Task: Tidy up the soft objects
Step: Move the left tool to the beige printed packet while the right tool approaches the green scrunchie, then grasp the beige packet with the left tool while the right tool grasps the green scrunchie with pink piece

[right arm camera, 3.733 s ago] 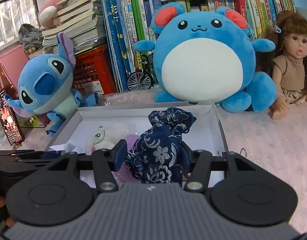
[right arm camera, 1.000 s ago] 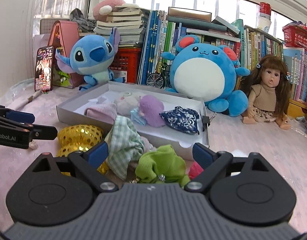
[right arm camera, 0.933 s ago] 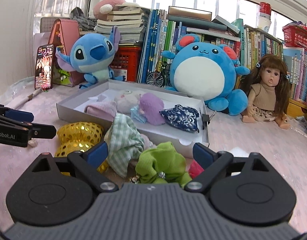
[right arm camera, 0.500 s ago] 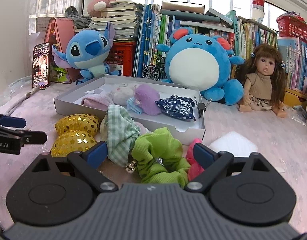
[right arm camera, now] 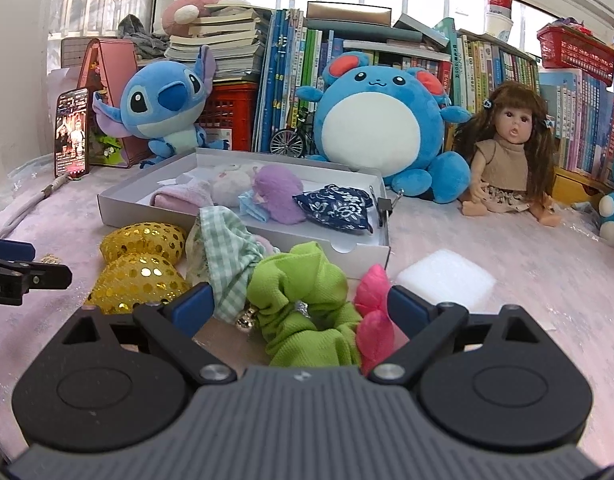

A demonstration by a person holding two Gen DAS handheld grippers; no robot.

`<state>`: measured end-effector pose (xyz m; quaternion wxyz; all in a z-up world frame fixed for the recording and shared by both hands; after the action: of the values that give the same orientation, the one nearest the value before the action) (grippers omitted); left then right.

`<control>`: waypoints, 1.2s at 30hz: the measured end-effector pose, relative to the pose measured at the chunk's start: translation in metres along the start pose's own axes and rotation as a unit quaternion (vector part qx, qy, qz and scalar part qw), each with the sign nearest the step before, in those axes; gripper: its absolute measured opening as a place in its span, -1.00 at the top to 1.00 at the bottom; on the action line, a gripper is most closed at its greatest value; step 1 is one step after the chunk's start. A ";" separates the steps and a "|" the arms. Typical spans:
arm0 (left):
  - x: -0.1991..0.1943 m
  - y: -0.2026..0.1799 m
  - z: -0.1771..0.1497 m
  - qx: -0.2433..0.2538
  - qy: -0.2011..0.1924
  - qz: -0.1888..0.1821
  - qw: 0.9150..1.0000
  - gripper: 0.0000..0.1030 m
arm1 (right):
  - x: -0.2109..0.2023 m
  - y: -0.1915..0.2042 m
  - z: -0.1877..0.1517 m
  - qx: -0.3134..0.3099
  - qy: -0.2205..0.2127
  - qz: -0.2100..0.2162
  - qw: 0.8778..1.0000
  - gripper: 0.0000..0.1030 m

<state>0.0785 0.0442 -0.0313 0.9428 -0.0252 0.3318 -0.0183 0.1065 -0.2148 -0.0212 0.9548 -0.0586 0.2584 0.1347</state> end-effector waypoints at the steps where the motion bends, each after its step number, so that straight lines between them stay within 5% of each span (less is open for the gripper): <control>1: 0.000 0.001 0.000 -0.001 0.001 -0.001 1.000 -0.29 | 0.000 -0.001 0.000 0.001 0.000 0.000 1.000 -0.89; 15: 0.001 -0.002 -0.002 0.000 0.004 -0.006 1.000 0.12 | -0.003 0.008 -0.008 -0.042 0.012 -0.019 0.999 -0.71; 32: 0.005 -0.005 -0.002 0.001 0.005 -0.007 1.000 0.44 | 0.019 -0.003 -0.007 -0.013 0.040 -0.033 0.999 -0.68; 36: 0.004 -0.006 -0.002 0.004 0.003 -0.006 1.000 0.45 | 0.024 -0.002 -0.009 -0.015 0.044 -0.035 0.998 -0.43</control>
<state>0.0804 0.0385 -0.0348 0.9419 -0.0237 0.3341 -0.0250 0.1225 -0.2130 -0.0411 0.9456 -0.0874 0.2960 0.1027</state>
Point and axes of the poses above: each gripper's, at about its wrist camera, not at the fingertips, and x roughly the way its jaws point, y to its left, z to its top, the point moved 6 cm from there along x, roughly the way its jaws point, and after that the axes turned 3 degrees about y, right-handed, at the moved point
